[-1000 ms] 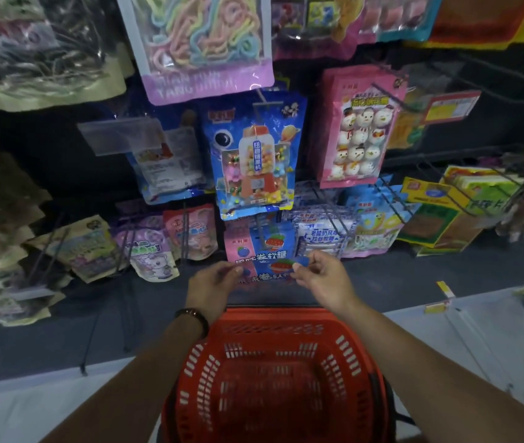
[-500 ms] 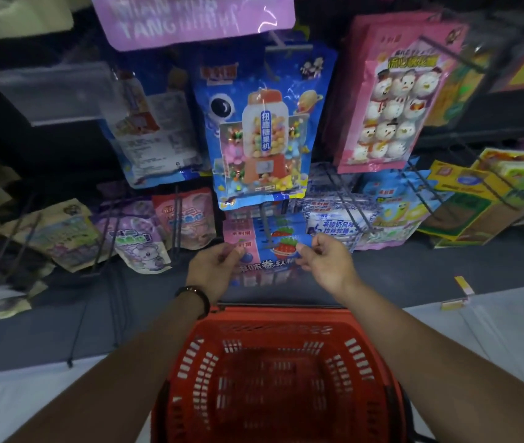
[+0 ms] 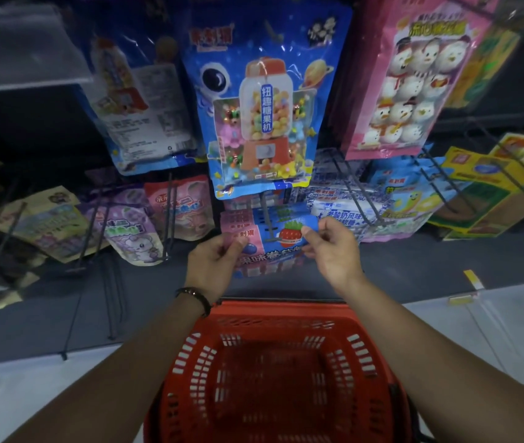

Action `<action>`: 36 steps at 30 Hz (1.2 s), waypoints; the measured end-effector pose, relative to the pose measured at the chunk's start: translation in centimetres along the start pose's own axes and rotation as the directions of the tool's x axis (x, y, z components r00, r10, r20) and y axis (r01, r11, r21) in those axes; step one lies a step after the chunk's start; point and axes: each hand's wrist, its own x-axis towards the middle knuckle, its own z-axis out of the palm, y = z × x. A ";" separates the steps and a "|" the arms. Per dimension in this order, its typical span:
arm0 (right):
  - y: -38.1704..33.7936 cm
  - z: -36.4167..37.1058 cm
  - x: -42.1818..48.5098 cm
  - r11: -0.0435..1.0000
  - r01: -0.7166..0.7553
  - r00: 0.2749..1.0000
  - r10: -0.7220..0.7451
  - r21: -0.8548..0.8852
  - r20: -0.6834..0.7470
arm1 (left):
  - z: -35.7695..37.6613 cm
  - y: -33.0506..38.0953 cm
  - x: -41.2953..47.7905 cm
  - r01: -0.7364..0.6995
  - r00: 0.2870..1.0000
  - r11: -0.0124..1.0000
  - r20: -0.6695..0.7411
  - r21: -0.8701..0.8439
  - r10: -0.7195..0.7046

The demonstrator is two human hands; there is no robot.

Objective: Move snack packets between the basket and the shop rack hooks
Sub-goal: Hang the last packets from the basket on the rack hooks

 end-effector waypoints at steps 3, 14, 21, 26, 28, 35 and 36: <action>0.1 0.2 0.0 1.000 -0.015 1.000 0.015 -0.007 -0.004 | 0.1 -0.2 0.0 0.004 0.999 1.000 -0.042 0.023 -0.003; 1.0 1.6 0.0 0.997 -0.031 0.999 0.032 0.068 -0.005 | 1.1 -1.2 1.3 0.032 0.988 0.994 -0.152 0.108 -0.015; 3.8 2.0 -3.3 0.970 0.058 0.996 -0.071 -0.237 -0.046 | 3.4 -3.8 -0.9 0.075 0.942 0.994 -0.332 0.078 -0.045; 5.1 3.6 -3.7 0.953 -0.049 0.996 0.069 -0.298 0.057 | 5.8 -4.8 -3.6 0.239 0.971 0.970 -0.039 0.043 -0.237; 5.4 4.1 -4.0 0.953 -0.019 0.995 0.048 -0.301 0.089 | 6.5 -5.2 -3.8 0.201 0.980 0.979 0.000 0.024 -0.201; 6.7 4.3 -3.6 0.943 0.057 0.975 0.019 -0.329 0.222 | 8.1 -5.7 -3.2 0.126 0.992 0.990 -0.034 0.071 -0.124; 6.8 4.2 -3.2 0.942 0.079 0.969 0.004 -0.327 0.245 | 8.3 -5.5 -2.8 0.131 0.991 0.988 -0.053 0.086 -0.127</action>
